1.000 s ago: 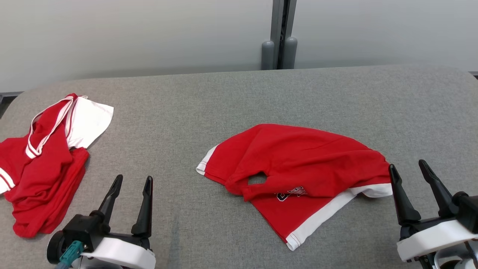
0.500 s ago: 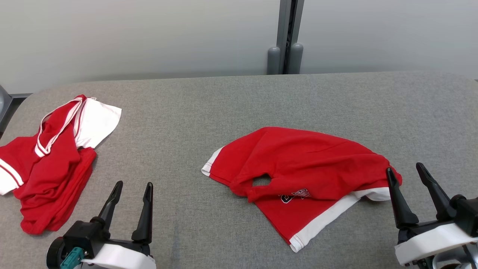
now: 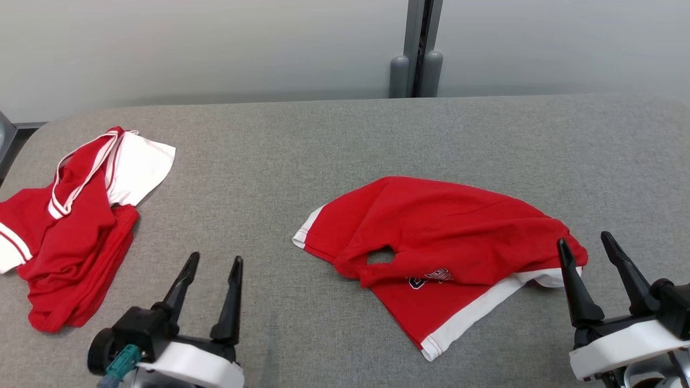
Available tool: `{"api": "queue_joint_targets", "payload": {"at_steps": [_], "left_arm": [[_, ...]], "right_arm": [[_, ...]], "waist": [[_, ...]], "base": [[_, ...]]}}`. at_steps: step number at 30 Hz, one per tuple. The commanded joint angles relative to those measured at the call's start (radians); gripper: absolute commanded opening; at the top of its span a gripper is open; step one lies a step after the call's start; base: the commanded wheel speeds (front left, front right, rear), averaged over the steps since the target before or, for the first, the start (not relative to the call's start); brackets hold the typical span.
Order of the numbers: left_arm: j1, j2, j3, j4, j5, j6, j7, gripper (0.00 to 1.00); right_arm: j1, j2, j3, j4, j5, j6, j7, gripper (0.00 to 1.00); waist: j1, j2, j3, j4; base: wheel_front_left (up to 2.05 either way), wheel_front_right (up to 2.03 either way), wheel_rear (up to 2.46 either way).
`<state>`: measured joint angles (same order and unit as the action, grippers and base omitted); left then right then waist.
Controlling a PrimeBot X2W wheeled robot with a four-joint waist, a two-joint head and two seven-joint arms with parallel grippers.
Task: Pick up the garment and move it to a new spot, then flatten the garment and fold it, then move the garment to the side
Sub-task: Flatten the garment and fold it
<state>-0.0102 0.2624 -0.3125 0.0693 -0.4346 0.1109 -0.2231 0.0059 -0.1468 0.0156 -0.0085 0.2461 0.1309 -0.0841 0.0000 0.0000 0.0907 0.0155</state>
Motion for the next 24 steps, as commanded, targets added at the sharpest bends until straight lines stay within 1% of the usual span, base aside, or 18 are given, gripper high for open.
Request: {"api": "queue_joint_targets", "payload": {"at_steps": [1,4,5,8,9,10,12,15,18,24], "left_arm": [[-0.036,-0.009,-0.024,-0.022,0.0,-0.017,0.023,1.0],[-0.063,-0.025,-0.085,-0.044,0.011,-0.044,0.069,1.0],[-0.063,-0.025,-0.085,-0.044,0.011,-0.044,0.069,1.0],[-0.097,-0.047,-0.164,-0.053,0.022,-0.093,0.119,1.0],[-0.119,-0.06,-0.219,-0.047,0.032,-0.127,0.149,1.0],[-0.119,-0.06,-0.219,-0.047,0.032,-0.127,0.149,1.0],[-0.144,-0.074,-0.271,-0.038,0.04,-0.163,0.177,1.0],[-0.182,-0.089,-0.341,-0.017,0.047,-0.201,0.209,1.0],[-0.217,-0.095,-0.404,0.008,0.045,-0.225,0.23,1.0],[-0.28,-0.09,-0.518,0.087,0.03,-0.241,0.247,1.0]], "right_arm": [[-0.012,-0.002,-0.002,-0.002,0.0,0.0,-0.001,1.0],[-0.017,-0.001,-0.001,-0.004,-0.002,0.0,0.002,1.0],[-0.017,-0.001,-0.001,-0.004,-0.002,0.0,0.002,1.0],[-0.02,0.002,-0.006,-0.007,-0.003,0.0,0.002,1.0],[-0.025,0.004,-0.01,-0.008,-0.005,0.0,0.001,1.0],[-0.025,0.004,-0.01,-0.008,-0.005,0.0,0.001,1.0],[-0.036,0.004,-0.012,-0.008,-0.006,0.0,-0.001,1.0],[-0.049,0.008,-0.004,-0.007,-0.006,0.0,-0.004,1.0],[-0.067,0.011,0.005,-0.002,-0.005,0.0,-0.01,1.0],[-0.096,0.015,0.01,0.01,-0.003,0.0,-0.024,1.0]], "waist": [[0.0,0.0,0.017,0.002],[0.0,0.0,0.041,-0.003],[0.0,0.0,0.041,-0.003],[0.0,0.0,0.071,-0.007],[0.0,0.0,0.092,-0.012],[0.0,0.0,0.092,-0.012],[0.0,0.0,0.115,-0.018],[0.0,0.0,0.149,-0.032],[0.0,0.0,0.18,-0.049],[0.0,0.0,0.231,-0.084]], "base": [[0.0,0.0,0.0],[0.0,0.0,0.0],[0.0,0.0,0.0],[0.0,0.0,0.0],[0.0,0.0,0.0],[0.0,0.0,0.0],[0.0,0.0,0.0],[0.0,0.0,0.0],[0.0,0.0,0.0],[0.0,0.0,0.0]]}}
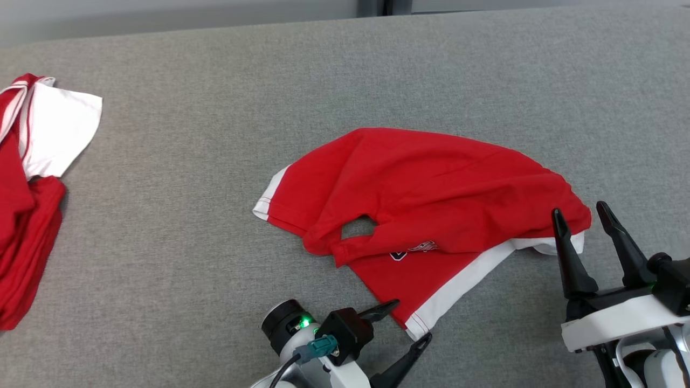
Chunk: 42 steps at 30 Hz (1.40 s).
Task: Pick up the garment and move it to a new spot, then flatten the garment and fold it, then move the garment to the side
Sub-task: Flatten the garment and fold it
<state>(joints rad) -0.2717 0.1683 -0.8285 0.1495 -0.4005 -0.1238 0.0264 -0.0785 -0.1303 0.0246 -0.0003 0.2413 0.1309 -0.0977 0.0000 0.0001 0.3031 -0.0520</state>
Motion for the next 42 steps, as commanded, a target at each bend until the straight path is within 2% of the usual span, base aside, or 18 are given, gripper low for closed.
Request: {"api": "queue_joint_targets", "payload": {"at_steps": [1,6,8,15,23,37,42], "left_arm": [[-0.029,0.005,-0.016,0.022,-0.007,-0.006,-0.002,1.0],[-0.088,0.005,-0.049,0.134,-0.018,-0.006,-0.019,1.0],[-0.101,0.008,-0.042,0.171,-0.016,-0.001,-0.022,0.0],[-0.109,0.034,-0.034,0.238,-0.004,0.017,-0.048,0.0],[-0.092,0.075,0.012,0.216,-0.022,0.053,-0.086,0.0],[-0.021,0.23,0.127,0.067,-0.064,0.152,-0.085,0.0],[0.002,0.258,0.153,0.036,-0.086,0.171,-0.075,0.0]], "right_arm": [[-0.018,0.0,0.0,0.001,0.001,0.0,-0.013,1.0],[-0.031,0.006,-0.01,0.012,0.0,0.0,-0.026,1.0],[-0.032,0.008,-0.016,0.015,-0.001,0.0,-0.03,1.0],[-0.026,0.011,-0.039,0.019,-0.004,0.0,-0.037,1.0],[-0.019,0.014,-0.068,0.008,-0.005,0.0,-0.03,1.0],[0.002,0.002,-0.124,0.003,-0.004,0.0,-0.012,1.0],[-0.004,-0.006,-0.132,0.011,-0.003,0.0,-0.01,1.0]], "waist": [[0.0,-0.0001,0.027,-0.022],[0.0,-0.0001,0.051,-0.043],[0.0,-0.0001,0.053,-0.046],[0.0,-0.0001,0.048,-0.046],[0.0,-0.0001,0.038,-0.031],[0.0,-0.0001,0.001,0.012],[0.0,-0.0001,-0.009,0.024]], "base": [[0.0,0.0,0.0],[0.0,0.0,0.0],[0.0,0.0,0.0],[0.0,0.0,0.0],[0.0,0.0,0.0],[0.0,0.0,0.0],[0.0,0.0,0.0]]}}
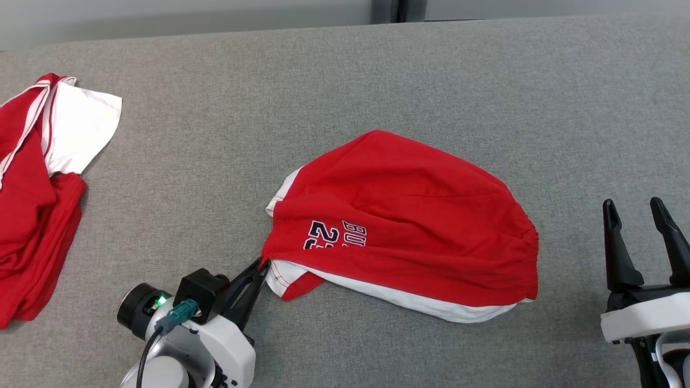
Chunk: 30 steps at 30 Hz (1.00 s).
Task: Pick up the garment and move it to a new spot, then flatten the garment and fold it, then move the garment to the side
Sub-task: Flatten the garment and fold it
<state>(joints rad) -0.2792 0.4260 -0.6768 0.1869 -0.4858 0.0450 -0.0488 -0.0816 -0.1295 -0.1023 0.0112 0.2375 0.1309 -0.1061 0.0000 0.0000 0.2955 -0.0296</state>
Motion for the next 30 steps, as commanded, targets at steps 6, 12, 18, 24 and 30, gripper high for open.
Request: {"api": "queue_joint_targets", "payload": {"at_steps": [6,12,18,24,30], "left_arm": [[0.046,-0.026,0.036,-0.02,-0.045,0.031,-0.054,1.0],[0.09,-0.049,0.11,-0.036,-0.095,0.077,-0.149,1.0],[0.13,-0.078,0.212,-0.067,-0.12,0.127,-0.208,1.0],[0.175,-0.088,0.317,-0.095,-0.125,0.135,-0.216,1.0],[0.214,-0.07,0.358,-0.1,-0.099,0.108,-0.216,1.0]], "right_arm": [[0.0,-0.012,0.011,0.011,0.001,0.0,0.006,1.0],[0.012,-0.02,0.034,0.01,-0.006,0.0,0.011,1.0],[0.033,-0.02,0.048,0.008,-0.008,0.0,0.022,1.0],[0.064,-0.024,0.059,0.013,-0.012,0.0,0.027,1.0],[0.086,-0.02,0.068,0.011,-0.019,0.0,0.034,1.0]], "waist": [[0.0,0.0,-0.03,0.007],[0.0,0.0,-0.076,0.015],[0.0,0.0,-0.127,0.029],[0.0,0.0,-0.171,0.039],[0.0,0.0,-0.188,0.039]], "base": [[0.0,0.0,0.0],[0.0,0.0,0.0],[0.0,0.0,0.0],[0.0,0.0,0.0],[0.0,0.0,0.0]]}}
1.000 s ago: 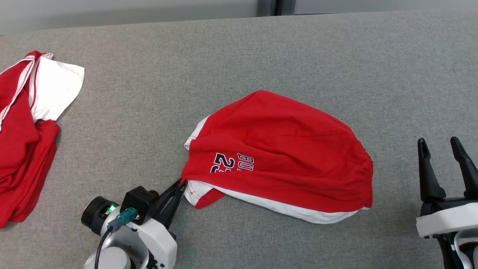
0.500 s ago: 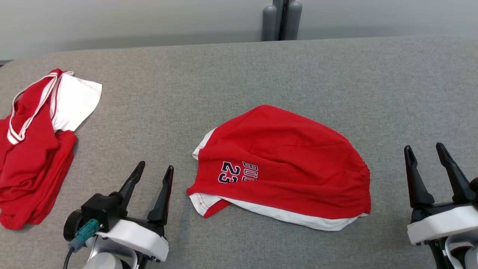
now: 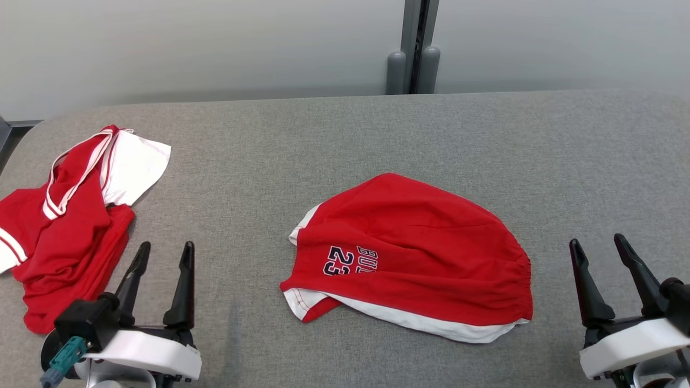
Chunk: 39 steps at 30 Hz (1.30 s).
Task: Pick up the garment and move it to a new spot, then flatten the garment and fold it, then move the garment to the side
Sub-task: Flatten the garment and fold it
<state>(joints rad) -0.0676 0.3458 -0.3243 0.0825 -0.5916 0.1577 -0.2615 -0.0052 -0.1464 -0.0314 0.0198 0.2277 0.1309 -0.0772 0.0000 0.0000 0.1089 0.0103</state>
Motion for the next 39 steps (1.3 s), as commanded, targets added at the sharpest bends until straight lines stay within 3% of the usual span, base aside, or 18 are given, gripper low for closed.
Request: {"api": "queue_joint_targets", "payload": {"at_steps": [1,16,26,39], "left_arm": [[0.007,0.012,0.011,0.008,0.01,-0.011,-0.004,1.0],[0.022,-0.001,0.013,0.038,0.037,-0.058,-0.004,1.0],[-0.015,0.005,-0.001,0.011,0.06,-0.045,0.003,1.0],[-0.027,-0.046,-0.122,0.066,0.031,-0.098,0.14,1.0]], "right_arm": [[0.013,-0.003,0.0,0.001,-0.009,0.0,0.004,1.0],[0.014,-0.01,0.01,0.0,0.004,0.0,0.006,1.0],[-0.001,-0.009,0.02,0.005,0.013,0.0,-0.005,1.0],[-0.019,-0.004,0.034,0.014,0.017,0.0,-0.017,1.0]], "waist": [[0.0,0.0,-0.003,-0.002],[0.0,0.0,-0.006,-0.001],[0.0,0.0,0.014,0.002],[0.0,0.0,0.071,-0.022]], "base": [[0.0,0.0,0.0],[0.0,0.0,0.0],[0.0,0.0,0.0],[0.0,0.0,0.0]]}}
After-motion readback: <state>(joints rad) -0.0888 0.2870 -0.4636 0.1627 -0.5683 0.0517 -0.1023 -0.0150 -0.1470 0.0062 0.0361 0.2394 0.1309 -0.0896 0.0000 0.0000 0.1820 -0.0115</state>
